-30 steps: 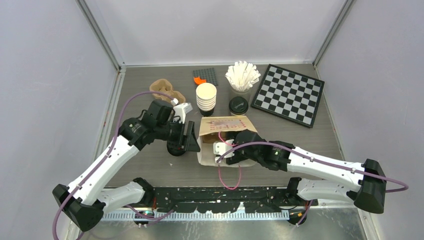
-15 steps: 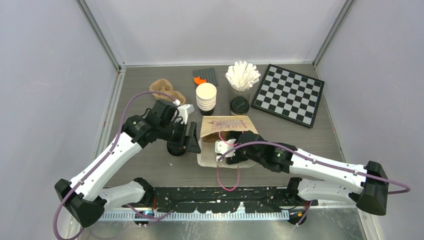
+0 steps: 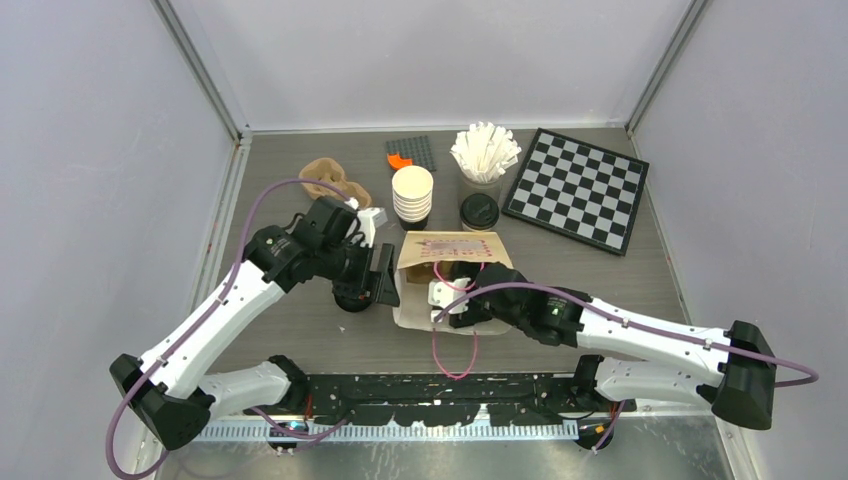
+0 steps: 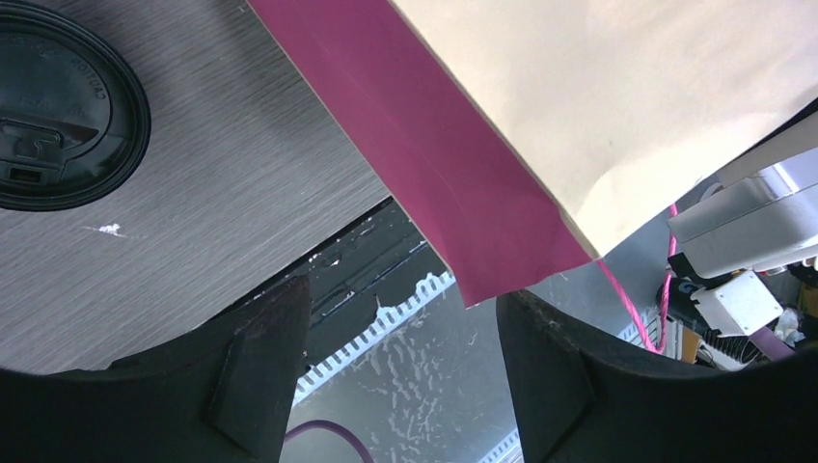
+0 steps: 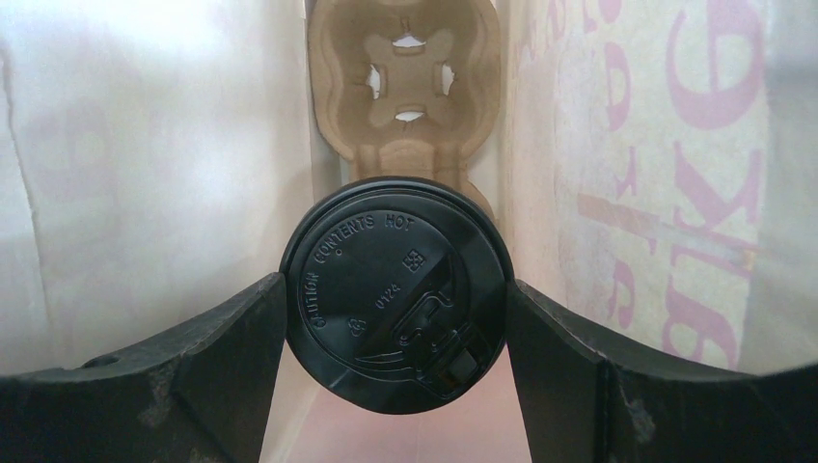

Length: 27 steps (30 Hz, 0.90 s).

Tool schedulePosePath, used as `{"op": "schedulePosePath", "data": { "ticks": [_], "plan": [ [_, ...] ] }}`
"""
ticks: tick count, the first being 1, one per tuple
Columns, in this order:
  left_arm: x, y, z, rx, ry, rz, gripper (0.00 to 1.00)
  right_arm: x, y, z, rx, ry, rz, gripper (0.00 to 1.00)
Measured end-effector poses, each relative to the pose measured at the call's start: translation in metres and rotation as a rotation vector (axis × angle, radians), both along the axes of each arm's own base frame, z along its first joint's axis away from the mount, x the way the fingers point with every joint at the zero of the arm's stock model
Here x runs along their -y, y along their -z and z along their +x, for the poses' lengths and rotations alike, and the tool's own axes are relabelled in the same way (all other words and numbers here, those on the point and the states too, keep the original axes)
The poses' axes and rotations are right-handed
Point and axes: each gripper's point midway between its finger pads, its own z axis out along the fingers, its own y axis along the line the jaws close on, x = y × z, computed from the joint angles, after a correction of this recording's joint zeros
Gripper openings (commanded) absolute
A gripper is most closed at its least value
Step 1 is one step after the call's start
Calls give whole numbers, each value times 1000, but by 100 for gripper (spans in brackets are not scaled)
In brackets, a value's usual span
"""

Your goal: Pack the takeout coffee

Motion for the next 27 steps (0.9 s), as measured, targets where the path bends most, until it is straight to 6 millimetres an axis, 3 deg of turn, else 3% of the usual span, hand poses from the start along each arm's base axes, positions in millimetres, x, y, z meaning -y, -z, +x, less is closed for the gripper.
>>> {"op": "schedulePosePath", "data": {
  "ticks": [11,18,27],
  "plan": [
    [5,-24,1,2,-35,-48,74,-7,-2,2,4,-15,22,65],
    [13,-27,9,-27,-52,-44,71,-9,-4,-1,-8,-31,30,66],
    [11,-50,24,16,-91,-11,70,-25,-40,-2,-20,-44,127,66]
  ]
}}
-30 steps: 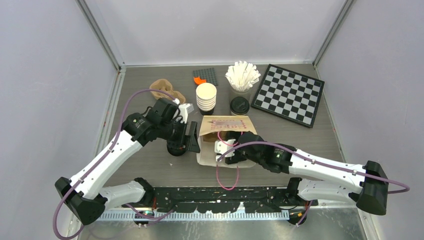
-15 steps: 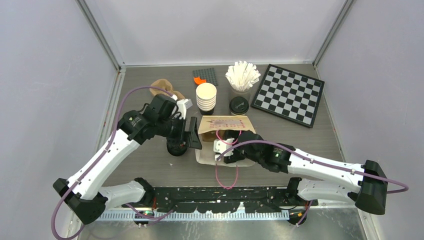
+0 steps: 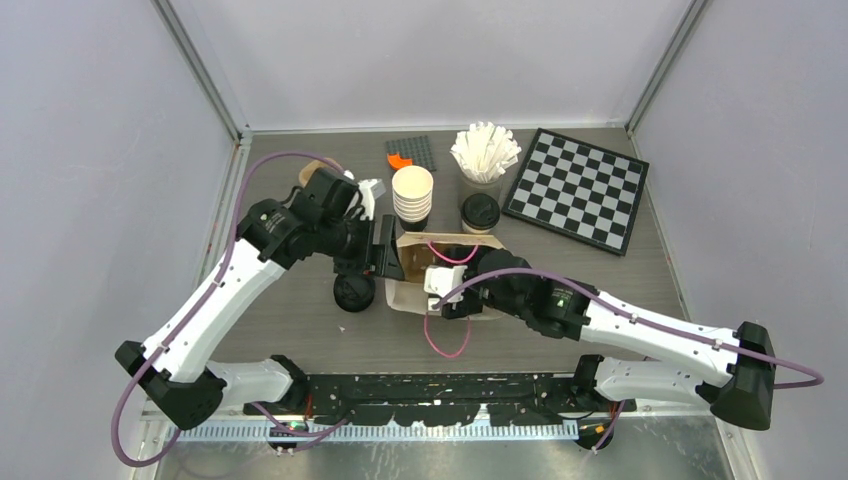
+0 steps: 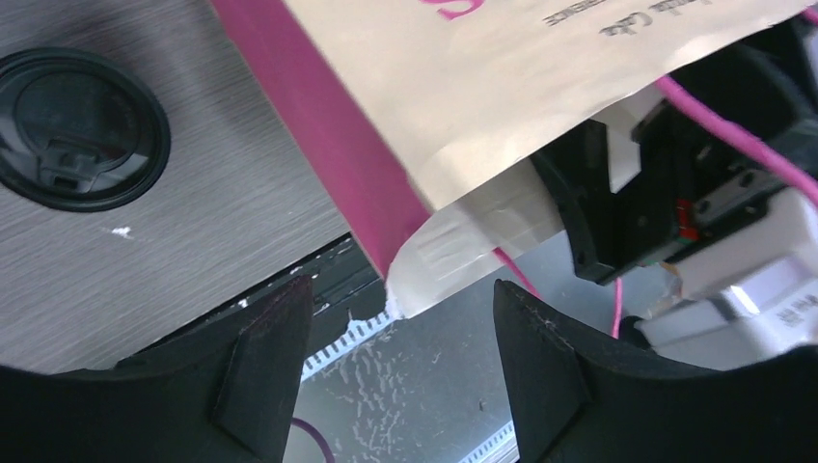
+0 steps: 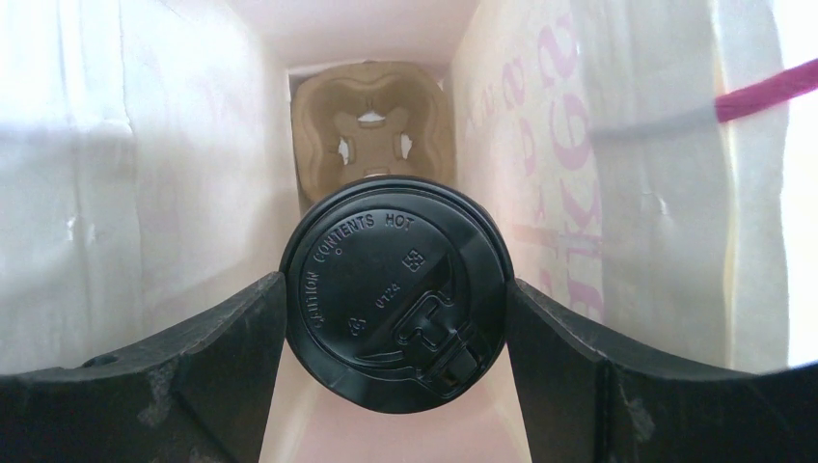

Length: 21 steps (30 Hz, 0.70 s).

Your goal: Pack the takeout coffee

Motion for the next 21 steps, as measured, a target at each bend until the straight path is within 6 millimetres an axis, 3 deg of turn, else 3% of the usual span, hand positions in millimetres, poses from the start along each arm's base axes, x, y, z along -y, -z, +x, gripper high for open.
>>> {"op": "schedulePosePath", "data": {
  "ticks": [10,21],
  "plan": [
    [-17,32,-4,-56,-36,113,59,-10,-5,-2,-12,-26,40,65],
    [-10,49,-9,-80,17,88,5,-5,7,5,23,-55,-5,66]
  ]
}}
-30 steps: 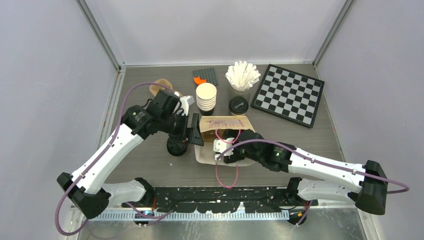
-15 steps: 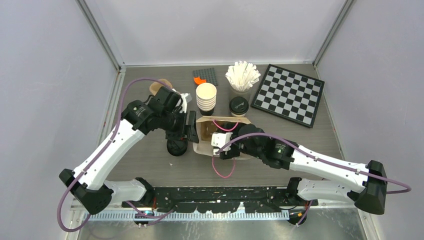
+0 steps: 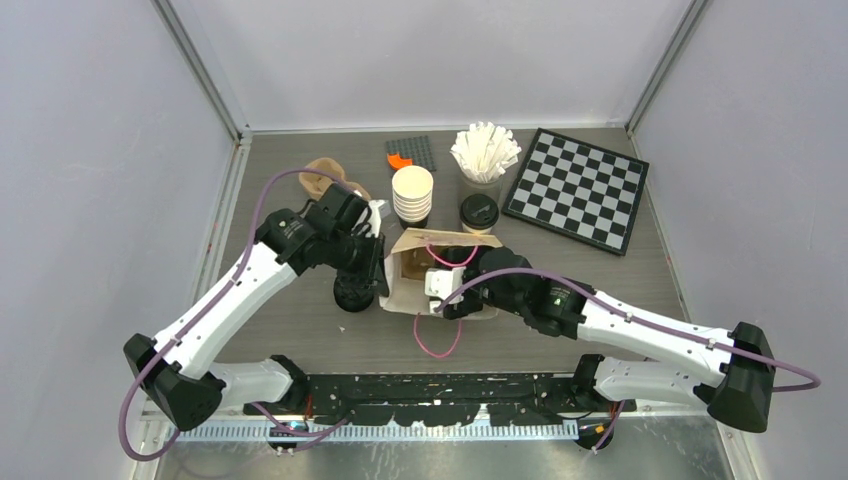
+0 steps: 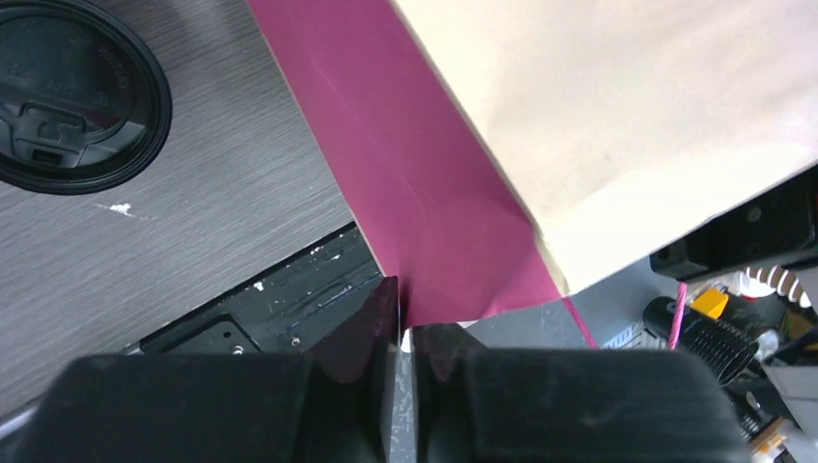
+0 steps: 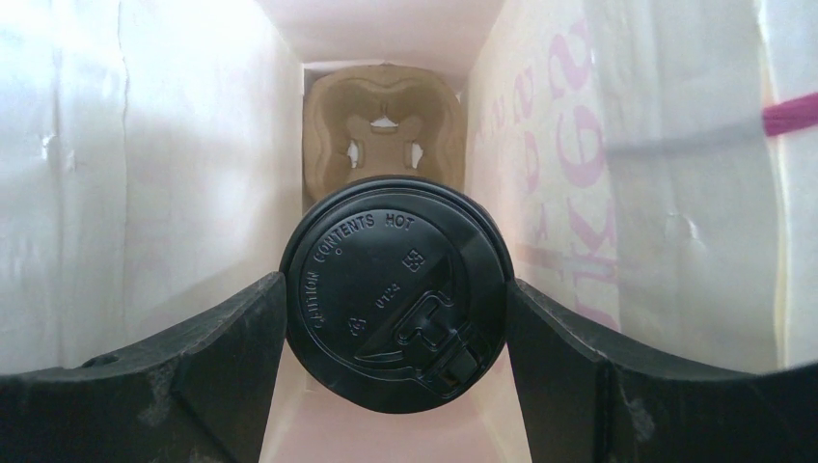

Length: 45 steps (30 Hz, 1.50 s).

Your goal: Pack the takeout coffee

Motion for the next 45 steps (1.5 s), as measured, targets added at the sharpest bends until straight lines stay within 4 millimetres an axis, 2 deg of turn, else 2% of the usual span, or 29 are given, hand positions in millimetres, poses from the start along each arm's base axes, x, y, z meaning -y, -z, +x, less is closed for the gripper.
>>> {"op": "schedulePosePath", "data": {
  "ticks": [3,11,20,30,36,45],
  "plan": [
    [3,-3,-2,3,19,-25,0,0,0,0,6,-13,-6,66],
    [8,-16,-7,39,46,-101,0,-11,-7,-4,28,-87,-1,65],
    [10,-1,-16,27,93,-130,0,-30,8,-9,27,-201,-66,65],
    [12,-2,-16,54,135,-141,0,-46,-3,-3,58,-204,-6,65],
    [12,-3,-16,56,139,-144,0,-57,6,4,67,-205,-1,65],
    [13,-3,-17,54,145,-149,0,-58,13,9,105,-215,-29,65]
  ]
}}
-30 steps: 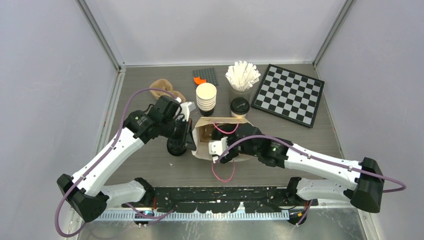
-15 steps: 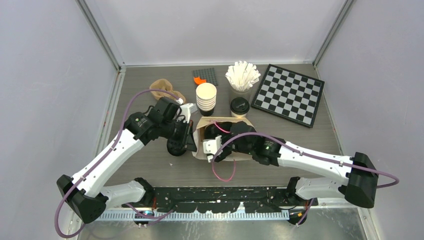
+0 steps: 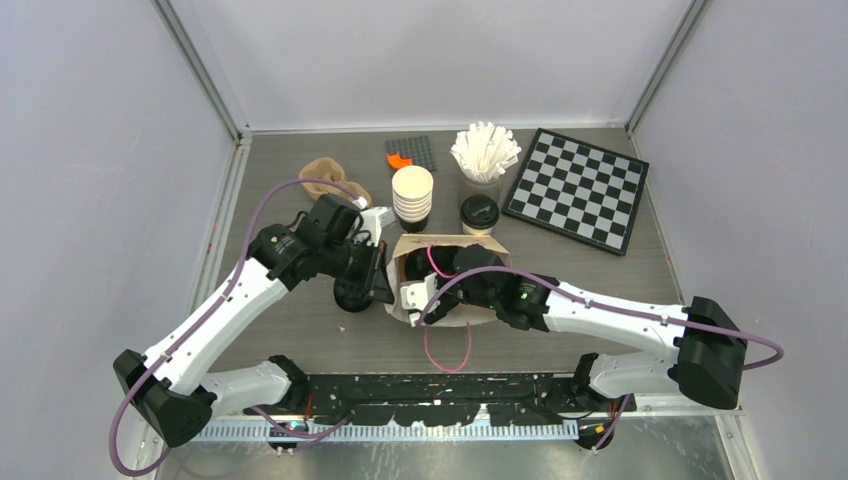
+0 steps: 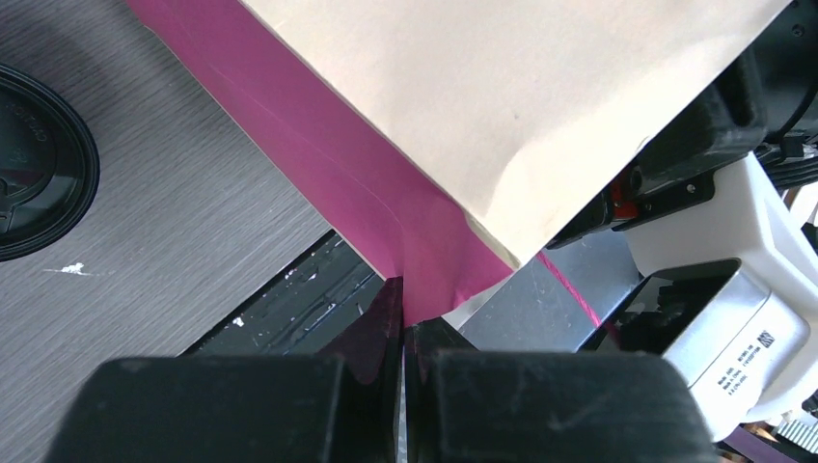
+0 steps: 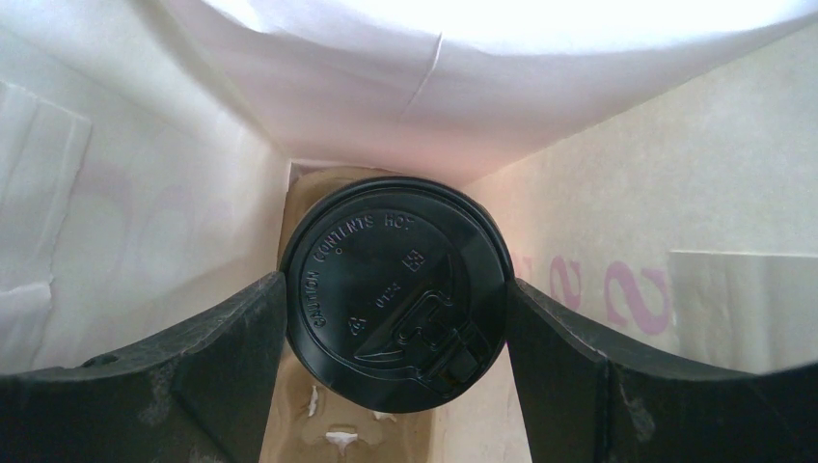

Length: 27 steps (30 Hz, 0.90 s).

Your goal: Pack the takeout coffee

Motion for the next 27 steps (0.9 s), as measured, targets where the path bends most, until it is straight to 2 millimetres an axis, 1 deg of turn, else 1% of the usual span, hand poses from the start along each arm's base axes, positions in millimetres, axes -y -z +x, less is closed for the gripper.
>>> {"op": "schedulePosePath", "data": {
  "ticks": [13,18,27],
  "plan": [
    [0,0,0,0,0,0,0,2,11,-9,-24,-47,-47,65],
    [0,0,0,-1,1,-1,0,2,12,-8,-16,-53,-55,65],
    [0,-2,-1,-1,0,-9,0,-1,23,-5,-9,-62,-89,65]
  ]
}}
